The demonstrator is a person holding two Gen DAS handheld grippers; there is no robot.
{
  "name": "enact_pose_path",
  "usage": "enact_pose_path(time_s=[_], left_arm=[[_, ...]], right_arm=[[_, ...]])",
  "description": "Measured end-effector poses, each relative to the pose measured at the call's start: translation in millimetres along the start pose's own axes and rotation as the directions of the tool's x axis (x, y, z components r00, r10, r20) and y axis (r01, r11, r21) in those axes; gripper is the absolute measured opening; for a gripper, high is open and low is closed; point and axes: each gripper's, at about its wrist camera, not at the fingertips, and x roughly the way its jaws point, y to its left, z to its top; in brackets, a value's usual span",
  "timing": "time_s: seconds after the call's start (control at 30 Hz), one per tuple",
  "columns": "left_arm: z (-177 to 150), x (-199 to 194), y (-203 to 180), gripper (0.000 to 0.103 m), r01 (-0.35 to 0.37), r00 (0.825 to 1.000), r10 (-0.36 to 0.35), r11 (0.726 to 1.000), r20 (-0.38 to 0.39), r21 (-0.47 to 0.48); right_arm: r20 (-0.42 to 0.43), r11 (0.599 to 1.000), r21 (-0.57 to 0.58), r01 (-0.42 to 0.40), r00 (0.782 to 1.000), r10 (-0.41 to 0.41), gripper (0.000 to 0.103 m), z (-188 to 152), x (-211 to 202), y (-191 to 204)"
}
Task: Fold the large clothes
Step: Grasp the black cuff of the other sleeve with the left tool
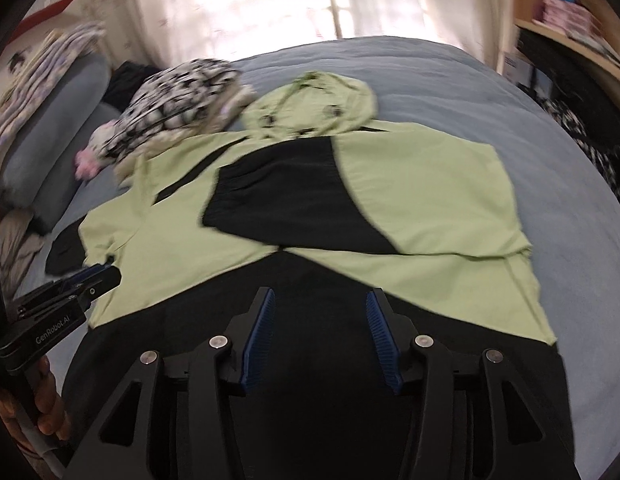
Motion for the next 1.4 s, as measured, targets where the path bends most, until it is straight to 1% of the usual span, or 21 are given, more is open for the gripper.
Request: enact_pose_path(time_s=[0.07,0.13,0.23,0.37,0.47,0.53,0.57,0.63,0.67,0.73,0.77,0.8,0.83,0.93,1.03,1.1,1.2,1.23,1.3,1.4], left_arm=[[-2,-11,18,0.039,-0.008,1.000,0.008,1.000,0.022,-0.002],[-4,-20,35,0.042,-0.018,0.999,0.018,1.000,0.040,-0.009],[-4,-33,75,0.044,-0.031,0.997,0.033,0.999,0.063,-0.038],[-2,-43,123,0.052,-0.064,0.994,0.071,0.994,0.082,-0.086],[-3,-43,168,0.052,-0.086,0.992,0.098,0.985,0.077,-0.147],[-5,-41,190,0.053,-0.092,0.992,0.107,0.979,0.073,-0.181],[-7,-39,207,0.053,-0.093,0.992,0.109,0.974,0.069,-0.205],[-10,-35,229,0.052,-0.083,0.993,0.101,0.967,0.065,-0.241],[-12,-32,246,0.052,-0.067,0.994,0.087,0.960,0.062,-0.271],[-15,-25,264,0.052,-0.046,0.996,0.068,0.950,0.059,-0.310],[-18,-20,280,0.052,-0.031,0.997,0.054,0.940,0.059,-0.338],[-20,-17,292,0.052,-0.021,0.997,0.045,0.933,0.059,-0.359],[-21,-12,297,0.052,-0.015,0.997,0.040,0.928,0.059,-0.372],[-26,4,329,0.052,0.002,0.998,0.025,0.898,0.055,-0.440],[-31,16,351,0.052,0.015,0.998,0.016,0.873,0.060,-0.488],[-36,25,369,0.052,0.027,0.998,0.007,0.847,0.061,-0.530],[-44,39,394,0.052,0.063,0.997,-0.028,0.794,0.067,-0.605],[-46,42,400,0.052,0.073,0.997,-0.037,0.782,0.072,-0.620],[-51,49,415,0.052,0.111,0.993,-0.064,0.745,0.096,-0.657],[-52,56,432,0.052,0.143,0.989,-0.074,0.710,0.129,-0.690]], right_arm=[[0.004,0.999,-0.041,-0.011,1.000,0.011,0.049,1,-2,26],[0.004,0.996,-0.085,-0.025,1.000,0.026,0.049,1,-3,61],[0.000,0.988,-0.143,-0.059,0.998,0.059,0.049,1,-2,110],[0.007,0.971,-0.217,-0.098,0.995,0.102,0.049,-1,-3,174],[0.004,0.956,-0.268,-0.121,0.992,0.127,0.049,0,-1,213],[0.001,0.942,-0.306,-0.137,0.990,0.144,0.049,1,3,242],[-0.003,0.937,-0.318,-0.142,0.989,0.149,0.049,3,6,251],[-0.004,0.929,-0.338,-0.152,0.987,0.160,0.049,7,13,275],[-0.004,0.925,-0.346,-0.155,0.987,0.163,0.049,10,18,286],[-0.004,0.921,-0.353,-0.162,0.985,0.172,0.049,17,30,301],[-0.003,0.920,-0.354,-0.165,0.985,0.175,0.049,21,37,310],[-0.005,0.919,-0.355,-0.170,0.984,0.180,0.049,25,45,311],[-0.005,0.918,-0.353,-0.178,0.982,0.188,0.049,29,52,320],[0.001,0.916,-0.355,-0.186,0.980,0.199,0.049,40,76,339],[0.007,0.915,-0.356,-0.188,0.979,0.204,0.049,49,101,354],[0.006,0.916,-0.354,-0.190,0.979,0.206,0.049,54,120,362],[-0.007,0.915,-0.355,-0.189,0.980,0.200,0.049,59,149,374],[-0.009,0.916,-0.356,-0.187,0.980,0.197,0.049,61,157,378],[-0.013,0.916,-0.359,-0.179,0.982,0.187,0.049,63,174,384],[-0.029,0.920,-0.352,-0.173,0.984,0.174,0.049,65,203,394]])
